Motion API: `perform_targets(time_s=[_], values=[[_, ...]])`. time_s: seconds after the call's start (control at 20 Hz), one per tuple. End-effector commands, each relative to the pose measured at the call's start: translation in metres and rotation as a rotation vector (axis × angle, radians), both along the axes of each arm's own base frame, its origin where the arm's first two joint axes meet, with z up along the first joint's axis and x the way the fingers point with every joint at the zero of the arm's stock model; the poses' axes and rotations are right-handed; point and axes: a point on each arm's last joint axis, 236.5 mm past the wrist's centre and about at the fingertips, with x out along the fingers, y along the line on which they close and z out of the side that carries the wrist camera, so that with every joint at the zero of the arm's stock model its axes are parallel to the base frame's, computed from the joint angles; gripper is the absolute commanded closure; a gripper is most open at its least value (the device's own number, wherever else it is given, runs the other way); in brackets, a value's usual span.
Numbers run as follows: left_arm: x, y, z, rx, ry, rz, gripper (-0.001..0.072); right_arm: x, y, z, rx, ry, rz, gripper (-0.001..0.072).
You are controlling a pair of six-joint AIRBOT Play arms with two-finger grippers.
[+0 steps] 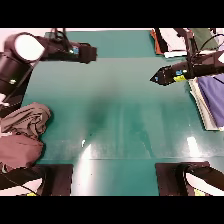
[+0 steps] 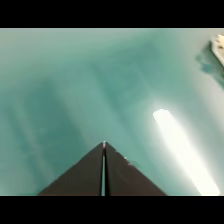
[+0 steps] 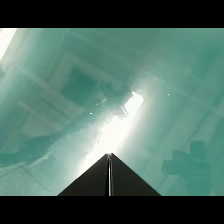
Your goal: Fold the shirts.
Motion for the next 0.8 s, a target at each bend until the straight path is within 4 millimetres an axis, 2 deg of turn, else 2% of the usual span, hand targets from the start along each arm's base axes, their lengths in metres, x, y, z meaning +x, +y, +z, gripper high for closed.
perform_targets(time_s=[0.0,0.1,0.15,0.25,0.3,0.35,0.4,0.45,0.6,0.75], values=[[-0.012,0.087,-0.001,0.233,0.024,0.128,0.0682,0.000,0.000,0.000,-0.001,0.002,0.001,0.0694],[-0.034,0.169,-0.007,0.377,0.106,0.288,0.0681,0.000,0.000,0.000,-0.001,0.002,0.001,0.0694],[-0.045,0.202,-0.013,0.417,0.147,0.357,0.0681,0.000,0.000,0.000,-0.001,0.001,0.001,0.0694],[-0.071,0.250,-0.045,0.469,0.282,0.453,0.0681,0.000,0.000,0.000,0.000,0.000,0.001,0.0694],[-0.080,0.264,-0.068,0.486,0.359,0.476,0.0678,0.000,0.000,0.000,0.000,0.000,0.001,0.0694],[-0.088,0.275,-0.091,0.505,0.424,0.482,0.0577,0.000,0.000,0.000,-0.001,0.001,0.001,0.0694],[-0.092,0.283,-0.116,0.517,0.471,0.486,0.0196,0.000,0.000,0.000,0.000,0.001,0.001,0.0694],[-0.095,0.288,-0.139,0.522,0.505,0.491,-0.0013,0.000,0.001,0.000,0.000,0.001,0.001,0.0694],[-0.101,0.297,-0.201,0.533,0.558,0.489,-0.0001,-0.001,0.001,0.000,0.000,0.003,0.002,0.0694],[-0.102,0.298,-0.236,0.536,0.548,0.481,-0.0001,-0.001,0.001,-0.001,0.000,0.004,0.002,0.0694]])
